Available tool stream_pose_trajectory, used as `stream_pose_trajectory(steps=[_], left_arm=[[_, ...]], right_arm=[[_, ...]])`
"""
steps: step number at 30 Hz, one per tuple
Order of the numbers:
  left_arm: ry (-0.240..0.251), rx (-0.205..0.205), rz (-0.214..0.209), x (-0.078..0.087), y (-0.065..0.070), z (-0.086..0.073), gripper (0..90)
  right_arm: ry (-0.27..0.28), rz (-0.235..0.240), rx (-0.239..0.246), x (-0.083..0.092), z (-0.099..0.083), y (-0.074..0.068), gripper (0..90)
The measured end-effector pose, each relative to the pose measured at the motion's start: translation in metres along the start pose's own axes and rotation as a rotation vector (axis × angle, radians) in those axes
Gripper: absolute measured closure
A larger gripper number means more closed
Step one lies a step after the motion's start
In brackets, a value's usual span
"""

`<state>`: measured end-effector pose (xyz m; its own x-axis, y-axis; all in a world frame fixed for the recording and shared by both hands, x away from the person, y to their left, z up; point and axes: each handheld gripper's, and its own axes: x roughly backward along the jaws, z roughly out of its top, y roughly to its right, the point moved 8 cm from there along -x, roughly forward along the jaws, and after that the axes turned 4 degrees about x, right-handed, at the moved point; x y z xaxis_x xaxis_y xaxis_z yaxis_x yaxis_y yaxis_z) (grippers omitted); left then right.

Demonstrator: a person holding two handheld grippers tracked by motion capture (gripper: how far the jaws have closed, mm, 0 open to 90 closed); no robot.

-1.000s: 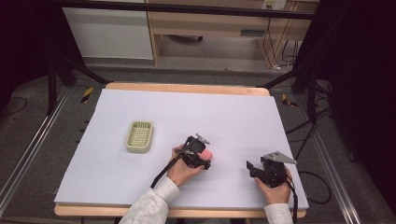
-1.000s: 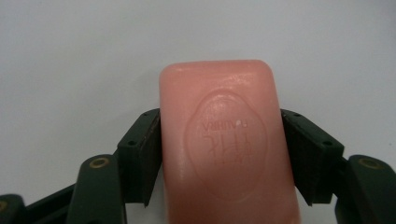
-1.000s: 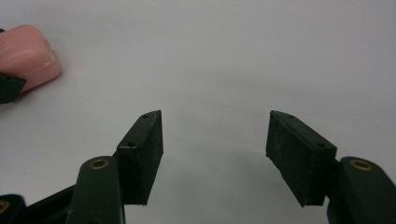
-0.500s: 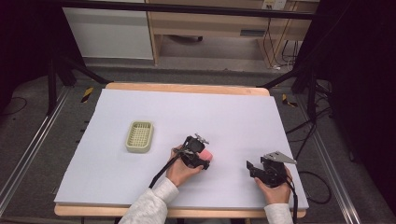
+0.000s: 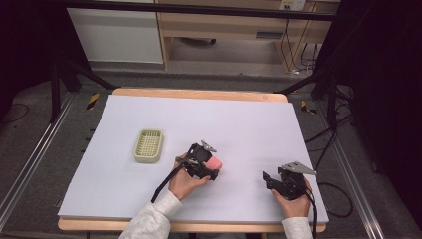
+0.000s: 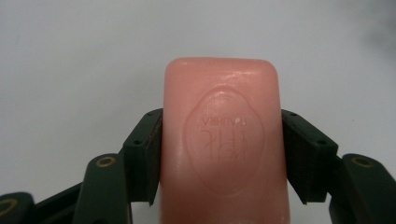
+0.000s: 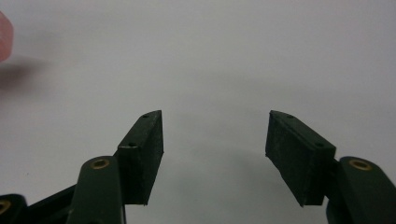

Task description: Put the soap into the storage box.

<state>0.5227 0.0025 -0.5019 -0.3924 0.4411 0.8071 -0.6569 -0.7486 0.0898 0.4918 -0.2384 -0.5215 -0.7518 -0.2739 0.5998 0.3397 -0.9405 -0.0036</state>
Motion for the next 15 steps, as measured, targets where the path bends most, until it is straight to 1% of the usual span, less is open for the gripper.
stream_pose_trajectory(steps=[7,14,15], left_arm=[[0.024,-0.008,0.011,0.015,-0.007,-0.002,37.1],[0.027,-0.013,0.028,0.027,-0.018,-0.006,37.2],[0.029,-0.009,0.032,0.028,-0.019,-0.007,37.2]], right_arm=[[0.007,-0.004,-0.006,0.001,0.0,0.001,36.8],[0.01,-0.004,-0.005,0.001,0.001,0.001,36.7],[0.011,-0.003,-0.007,0.001,0.001,0.001,36.7]])
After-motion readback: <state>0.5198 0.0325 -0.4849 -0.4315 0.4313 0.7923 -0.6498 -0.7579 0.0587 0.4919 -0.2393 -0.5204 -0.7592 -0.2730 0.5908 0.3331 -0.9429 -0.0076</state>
